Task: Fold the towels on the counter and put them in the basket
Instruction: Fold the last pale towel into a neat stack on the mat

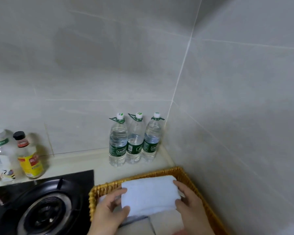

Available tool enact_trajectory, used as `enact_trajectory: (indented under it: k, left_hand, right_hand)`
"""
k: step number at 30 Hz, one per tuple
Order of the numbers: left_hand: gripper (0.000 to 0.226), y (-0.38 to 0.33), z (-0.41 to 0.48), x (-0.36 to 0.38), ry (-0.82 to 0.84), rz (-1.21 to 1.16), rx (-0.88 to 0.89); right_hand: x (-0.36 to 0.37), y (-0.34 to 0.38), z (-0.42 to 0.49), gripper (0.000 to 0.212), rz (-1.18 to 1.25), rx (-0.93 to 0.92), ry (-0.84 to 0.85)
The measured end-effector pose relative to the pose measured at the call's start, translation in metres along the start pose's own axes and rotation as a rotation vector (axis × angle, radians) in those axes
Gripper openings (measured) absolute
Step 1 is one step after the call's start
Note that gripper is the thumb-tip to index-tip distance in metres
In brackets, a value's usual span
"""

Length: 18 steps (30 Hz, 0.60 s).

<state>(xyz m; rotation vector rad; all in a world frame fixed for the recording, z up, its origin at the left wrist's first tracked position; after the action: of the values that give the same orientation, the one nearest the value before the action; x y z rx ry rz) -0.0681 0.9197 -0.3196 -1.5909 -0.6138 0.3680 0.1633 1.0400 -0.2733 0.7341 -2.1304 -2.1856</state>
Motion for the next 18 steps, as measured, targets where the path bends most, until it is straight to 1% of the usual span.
enact_trajectory:
  k: [4,6,8,10,12,15,17,18]
  left_hand:
    - [0.045,0.033,0.033,0.062,-0.03,0.045,-0.093]
    - [0.044,0.05,0.044,0.083,-0.044,0.065,-0.141]
    - [0.039,0.066,0.052,0.098,-0.065,0.112,-0.182]
    - [0.042,0.083,0.052,0.104,-0.091,0.214,-0.234]
    - [0.049,0.099,0.051,0.106,-0.119,0.322,-0.249]
    - [0.054,0.111,0.048,0.105,-0.15,0.455,-0.267]
    - [0.055,0.112,0.051,0.109,-0.162,0.504,-0.268]
    - [0.053,0.109,0.053,0.109,-0.188,0.533,-0.247]
  right_hand:
    - [-0.039,-0.02,0.048,0.06,0.0,-0.025,-0.014]
    - [-0.048,-0.04,0.069,0.059,-0.018,-0.004,0.001]
    - [-0.05,-0.062,0.087,0.064,-0.036,0.024,0.008]
    - [-0.046,-0.081,0.099,0.072,-0.074,0.022,0.019]
    - [-0.041,-0.095,0.108,0.083,-0.13,-0.013,0.033]
    - [-0.038,-0.118,0.118,0.096,-0.18,-0.02,0.013]
    - [-0.035,-0.125,0.121,0.097,-0.173,-0.013,0.003]
    - [-0.033,-0.124,0.121,0.093,-0.177,-0.01,-0.002]
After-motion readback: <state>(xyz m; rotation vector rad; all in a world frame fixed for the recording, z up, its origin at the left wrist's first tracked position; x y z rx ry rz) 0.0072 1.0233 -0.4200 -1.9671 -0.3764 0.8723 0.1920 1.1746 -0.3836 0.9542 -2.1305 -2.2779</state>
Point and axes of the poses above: each hand's wrist, its own z-axis towards the middle knuckle, its own x-axis out of the palm, y = z × x, the point moved 10 cm from there along z, towards the middle knuckle, and after that the axes turned 6 degrees about -x, right-handed, at the moved point
